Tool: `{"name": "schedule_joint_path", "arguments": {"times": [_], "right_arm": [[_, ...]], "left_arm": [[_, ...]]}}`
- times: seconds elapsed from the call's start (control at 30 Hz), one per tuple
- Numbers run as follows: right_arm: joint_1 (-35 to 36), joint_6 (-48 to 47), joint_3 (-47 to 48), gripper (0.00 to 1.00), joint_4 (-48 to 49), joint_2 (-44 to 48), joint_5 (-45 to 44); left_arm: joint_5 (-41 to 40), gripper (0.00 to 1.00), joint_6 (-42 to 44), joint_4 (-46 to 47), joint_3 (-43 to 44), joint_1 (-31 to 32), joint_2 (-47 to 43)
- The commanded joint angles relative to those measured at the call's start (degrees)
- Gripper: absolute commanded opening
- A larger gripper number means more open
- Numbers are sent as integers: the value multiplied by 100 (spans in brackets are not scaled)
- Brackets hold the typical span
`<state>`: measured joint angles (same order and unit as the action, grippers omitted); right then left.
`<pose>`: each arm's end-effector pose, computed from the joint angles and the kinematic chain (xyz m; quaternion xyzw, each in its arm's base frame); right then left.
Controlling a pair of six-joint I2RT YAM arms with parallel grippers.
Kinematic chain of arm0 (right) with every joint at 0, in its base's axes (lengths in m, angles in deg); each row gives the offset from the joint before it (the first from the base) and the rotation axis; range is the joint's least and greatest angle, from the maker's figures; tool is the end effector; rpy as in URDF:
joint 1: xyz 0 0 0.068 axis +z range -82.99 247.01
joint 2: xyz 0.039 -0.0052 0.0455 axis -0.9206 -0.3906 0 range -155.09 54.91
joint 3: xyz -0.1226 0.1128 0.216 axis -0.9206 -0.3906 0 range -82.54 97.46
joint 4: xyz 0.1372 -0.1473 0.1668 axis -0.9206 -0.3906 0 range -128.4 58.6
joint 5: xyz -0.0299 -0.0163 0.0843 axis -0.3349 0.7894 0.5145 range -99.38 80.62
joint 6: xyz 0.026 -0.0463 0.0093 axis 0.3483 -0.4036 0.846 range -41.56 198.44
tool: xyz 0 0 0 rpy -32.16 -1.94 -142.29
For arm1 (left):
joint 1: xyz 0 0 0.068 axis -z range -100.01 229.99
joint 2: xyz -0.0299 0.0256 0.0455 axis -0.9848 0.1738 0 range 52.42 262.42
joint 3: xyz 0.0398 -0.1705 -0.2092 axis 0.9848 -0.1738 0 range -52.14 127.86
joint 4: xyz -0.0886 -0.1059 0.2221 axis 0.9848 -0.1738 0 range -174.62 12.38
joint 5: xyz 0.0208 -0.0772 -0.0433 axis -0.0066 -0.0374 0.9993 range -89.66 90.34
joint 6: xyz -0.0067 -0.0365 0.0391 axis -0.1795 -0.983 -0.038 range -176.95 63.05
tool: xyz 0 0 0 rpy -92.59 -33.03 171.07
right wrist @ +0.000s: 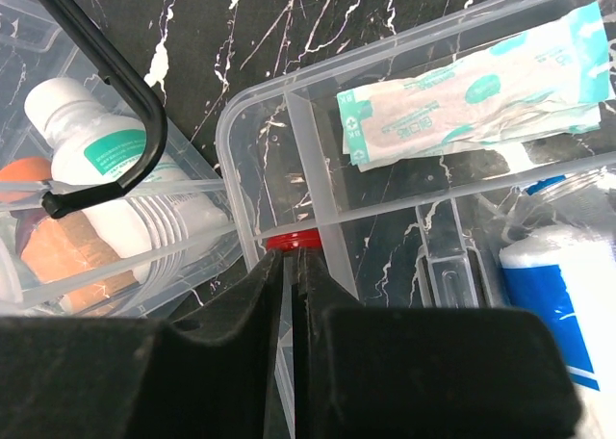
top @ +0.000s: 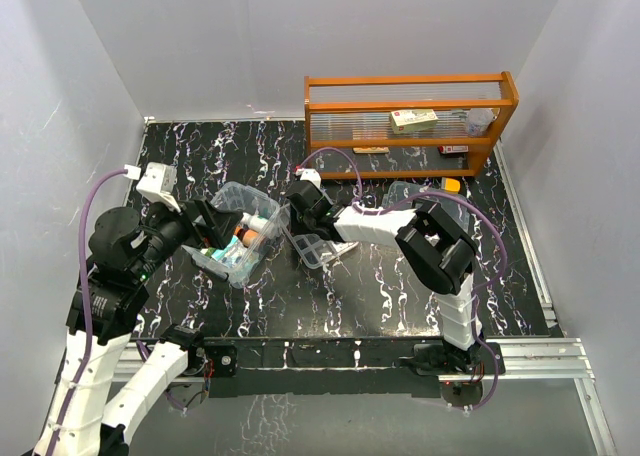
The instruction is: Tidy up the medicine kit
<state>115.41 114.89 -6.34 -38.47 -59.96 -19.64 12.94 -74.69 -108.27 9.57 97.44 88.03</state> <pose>0.2942 0.3218 0.1687 -0.0626 0.9211 0.1920 0.3329 0.1002 -0.0396 0.4203 0.0727 0.7303 -0.2807 0.6185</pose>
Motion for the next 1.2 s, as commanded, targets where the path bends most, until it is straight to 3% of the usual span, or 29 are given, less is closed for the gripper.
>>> {"name": "schedule_joint_path", "arguments": {"times": [0.0, 0.27, 0.4, 0.57, 1.17], "right_arm": [[29, -235, 124, 9, 259, 81, -185], [96, -301, 703, 13, -659, 68, -884], [98, -185, 771, 13, -1076, 97, -821], [99, -300, 728, 13, -921, 87, -525], [99, -341, 1085, 10, -788, -493, -696]], "left_arm": [[-23, 99, 59, -27, -54, 21, -48], [-47, 99, 77, -58, -69, 21, -44], [-47, 99, 73, -38, -115, 23, -53], [-18, 99, 60, 11, -142, 23, -31], [-49, 99, 76, -62, -124, 26, -46]]}}
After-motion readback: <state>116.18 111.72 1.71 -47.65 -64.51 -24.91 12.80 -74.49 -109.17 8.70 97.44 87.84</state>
